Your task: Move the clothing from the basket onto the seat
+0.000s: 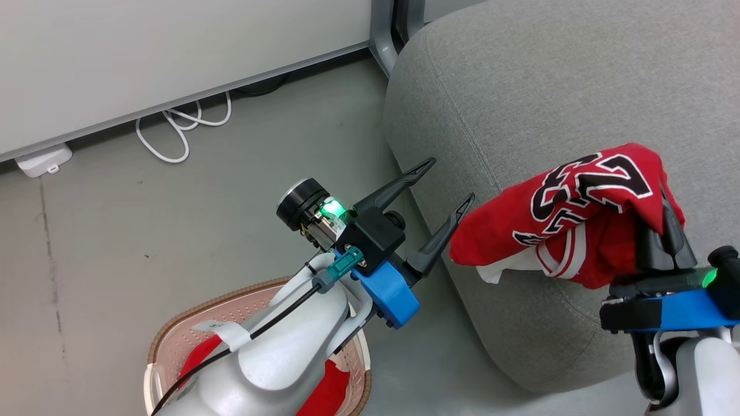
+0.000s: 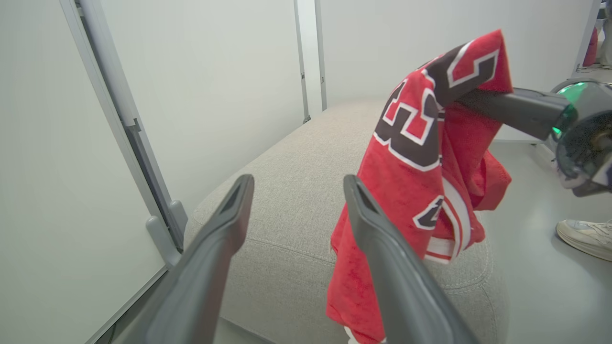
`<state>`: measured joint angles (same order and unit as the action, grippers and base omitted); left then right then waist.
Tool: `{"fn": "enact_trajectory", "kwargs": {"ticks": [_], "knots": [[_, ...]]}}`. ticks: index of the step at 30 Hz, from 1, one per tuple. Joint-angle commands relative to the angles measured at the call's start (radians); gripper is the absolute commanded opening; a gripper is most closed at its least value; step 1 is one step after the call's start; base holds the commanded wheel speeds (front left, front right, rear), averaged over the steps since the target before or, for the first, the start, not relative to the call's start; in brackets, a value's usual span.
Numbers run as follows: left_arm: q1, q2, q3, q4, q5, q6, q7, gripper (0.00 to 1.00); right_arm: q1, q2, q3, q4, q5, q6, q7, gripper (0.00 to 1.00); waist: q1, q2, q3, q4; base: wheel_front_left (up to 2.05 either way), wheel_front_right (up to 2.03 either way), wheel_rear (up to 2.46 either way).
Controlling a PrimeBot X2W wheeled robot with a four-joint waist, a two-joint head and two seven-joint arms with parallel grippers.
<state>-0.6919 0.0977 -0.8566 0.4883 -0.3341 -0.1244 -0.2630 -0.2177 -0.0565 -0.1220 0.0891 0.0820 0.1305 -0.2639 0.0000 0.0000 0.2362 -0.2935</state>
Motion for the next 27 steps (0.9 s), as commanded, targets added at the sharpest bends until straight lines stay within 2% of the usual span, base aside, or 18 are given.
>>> {"fn": "enact_trajectory", "kwargs": {"ticks": [1,8,13,18,20,27], "knots": [[-0.001,0.004,0.005,-0.004,0.005,-0.008,-0.003,1.00,-0.018,0.003,-0.003,-0.013,0.005,0.001,-0.001,0.00,0.0000,0.0000,0.006,0.004,0.00,0.00,0.00],[-0.044,0.017,0.019,-0.021,0.029,-0.008,-0.003,1.00,-0.166,-0.029,-0.019,-0.042,0.017,0.001,-0.001,0.00,0.0000,0.0000,0.087,0.020,0.00,0.00,0.00],[-0.113,0.025,0.007,-0.027,0.057,-0.008,-0.003,1.00,-0.350,-0.075,-0.114,-0.096,0.031,0.001,-0.001,0.00,0.0000,0.0000,0.212,0.047,0.00,0.00,0.00],[-0.191,0.043,-0.006,-0.030,0.081,-0.008,-0.001,1.00,-0.538,-0.157,-0.229,-0.110,0.048,0.001,-0.001,0.00,0.0000,0.0000,0.349,0.072,0.00,0.00,0.00],[-0.206,0.047,-0.008,-0.031,0.085,-0.008,-0.001,1.00,-0.572,-0.173,-0.253,-0.106,0.056,0.001,-0.001,0.00,0.0000,0.0000,0.373,0.075,0.00,0.00,0.00],[-0.278,0.082,-0.003,-0.062,0.107,-0.006,0.002,1.00,-0.751,-0.317,-0.360,0.002,0.087,0.001,-0.001,0.00,0.0000,0.0000,0.507,0.075,0.00,0.00,0.00]]}}
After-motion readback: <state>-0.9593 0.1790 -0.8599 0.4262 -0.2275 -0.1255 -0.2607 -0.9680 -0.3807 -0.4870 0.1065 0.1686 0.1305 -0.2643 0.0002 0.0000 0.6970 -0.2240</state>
